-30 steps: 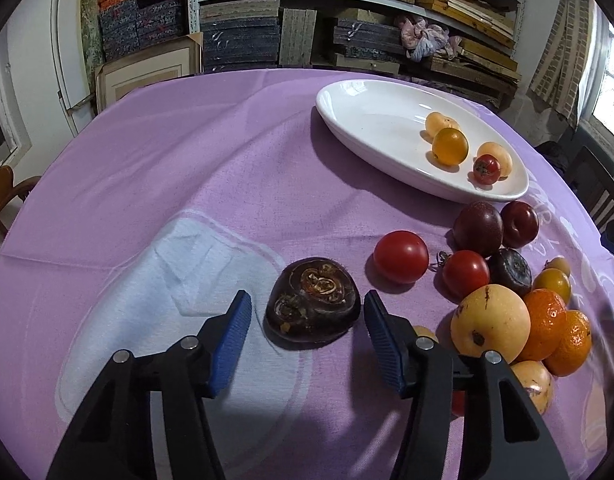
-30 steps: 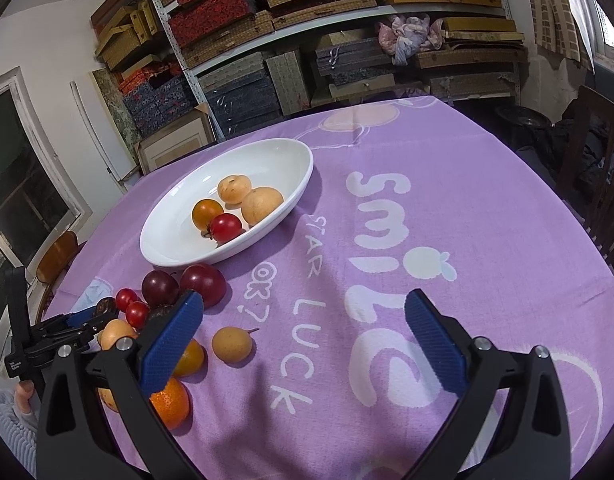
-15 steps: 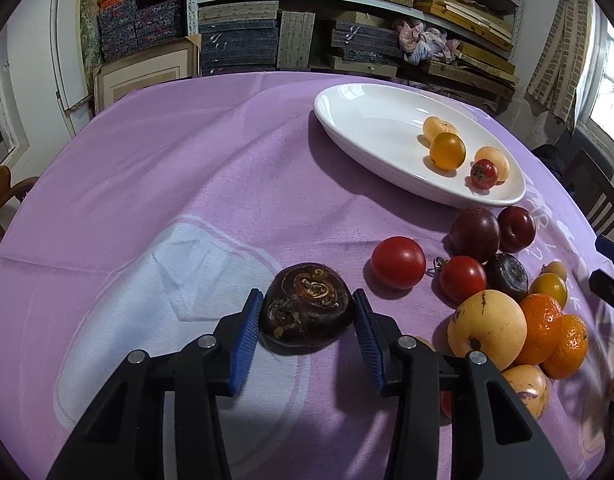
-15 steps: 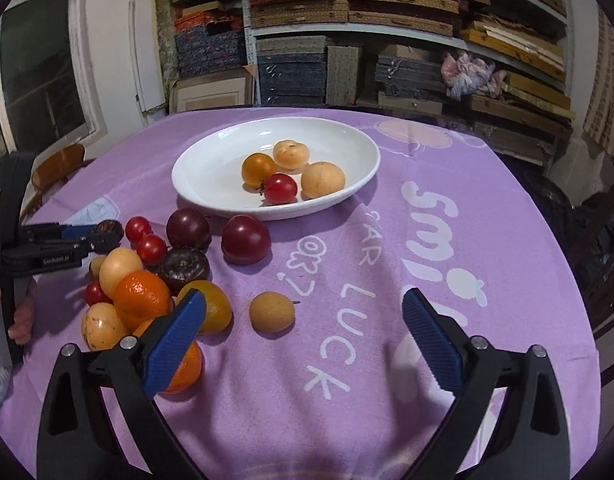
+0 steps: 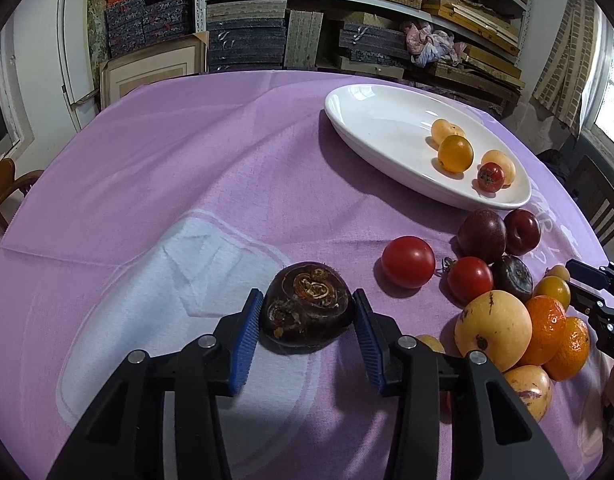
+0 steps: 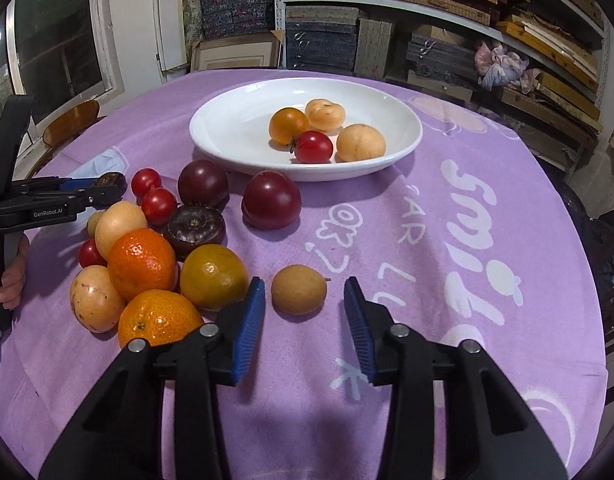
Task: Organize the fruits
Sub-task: 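Grasp dark brown fruit with left tool while right tool grasps small tan fruit, then release dark brown fruit in plate with left tool while right tool releases tan fruit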
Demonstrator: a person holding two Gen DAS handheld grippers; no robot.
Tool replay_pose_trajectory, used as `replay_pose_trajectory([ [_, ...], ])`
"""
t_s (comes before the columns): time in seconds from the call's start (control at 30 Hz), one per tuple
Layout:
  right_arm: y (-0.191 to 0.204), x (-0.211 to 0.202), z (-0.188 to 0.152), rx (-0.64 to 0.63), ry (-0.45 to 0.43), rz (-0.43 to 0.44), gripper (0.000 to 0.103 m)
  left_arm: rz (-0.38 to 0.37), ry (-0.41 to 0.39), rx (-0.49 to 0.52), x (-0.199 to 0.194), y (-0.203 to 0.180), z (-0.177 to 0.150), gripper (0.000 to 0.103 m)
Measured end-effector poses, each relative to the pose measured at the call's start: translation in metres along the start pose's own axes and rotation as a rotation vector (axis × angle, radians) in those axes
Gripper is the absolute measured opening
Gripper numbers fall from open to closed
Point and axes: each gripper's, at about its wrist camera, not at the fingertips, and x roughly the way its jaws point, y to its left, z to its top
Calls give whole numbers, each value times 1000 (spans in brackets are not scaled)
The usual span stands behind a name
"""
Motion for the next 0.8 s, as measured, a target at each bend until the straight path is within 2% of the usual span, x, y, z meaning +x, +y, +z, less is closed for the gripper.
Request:
replay_pose_trajectory([
  [0.17,-1,6,4,5,22,13,41,-1,0,-1,0,0,0,46],
  [0.3,1,10,4,-5,43,25,30,-2,0,-1,0,-1,0,46],
  [0.6,3,8,3,-8,30,23,30,-26,-5,-12,2,0,0,46],
  [0.8,-10,-1,3,46,-7,17,30,-15,-56,-27,-10,0,2,46],
])
